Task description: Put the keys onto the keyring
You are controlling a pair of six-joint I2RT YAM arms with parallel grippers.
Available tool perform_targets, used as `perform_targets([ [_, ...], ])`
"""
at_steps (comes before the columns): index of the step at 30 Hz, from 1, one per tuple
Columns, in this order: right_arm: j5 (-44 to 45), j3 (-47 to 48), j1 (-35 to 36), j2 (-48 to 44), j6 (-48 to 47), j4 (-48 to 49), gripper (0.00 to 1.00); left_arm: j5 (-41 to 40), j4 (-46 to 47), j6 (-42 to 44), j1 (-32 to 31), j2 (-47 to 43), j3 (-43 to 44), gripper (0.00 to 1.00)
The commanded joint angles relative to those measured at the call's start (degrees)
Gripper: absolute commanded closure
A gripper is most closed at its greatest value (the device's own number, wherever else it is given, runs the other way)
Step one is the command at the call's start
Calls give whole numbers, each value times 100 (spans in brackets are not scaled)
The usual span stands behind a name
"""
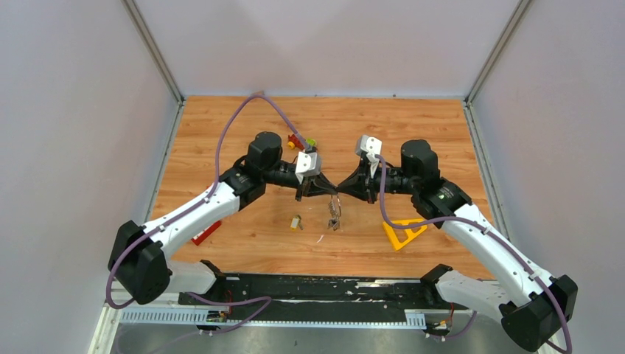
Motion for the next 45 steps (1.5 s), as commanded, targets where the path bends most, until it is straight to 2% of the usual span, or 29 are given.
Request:
perform_targets([
  [1, -87, 130, -16, -59, 103, 406, 100, 177, 224, -111, -22, 54, 47, 94],
  [4, -87, 124, -27, -75, 107, 406, 100, 180, 127, -25, -22, 33, 46, 100],
  [10, -85, 118, -55, -110, 107, 415, 100, 231, 173, -108, -23, -61, -14, 100],
  [16, -230, 113, -84, -126, 125, 493, 99, 407, 1549, -1376, -22, -170, -383, 100],
  [20, -318, 91, -109, -133, 123, 514, 95, 465, 2002, -1885, -23, -188, -465, 100],
  [30, -352, 23, -149, -156, 108, 530, 87, 466, 2124, -1975, -22, -242, -529, 100],
  [45, -224, -139, -293, -217, -40, 510, 83, 479, 2062, -1940, -17, -366, -577, 100],
])
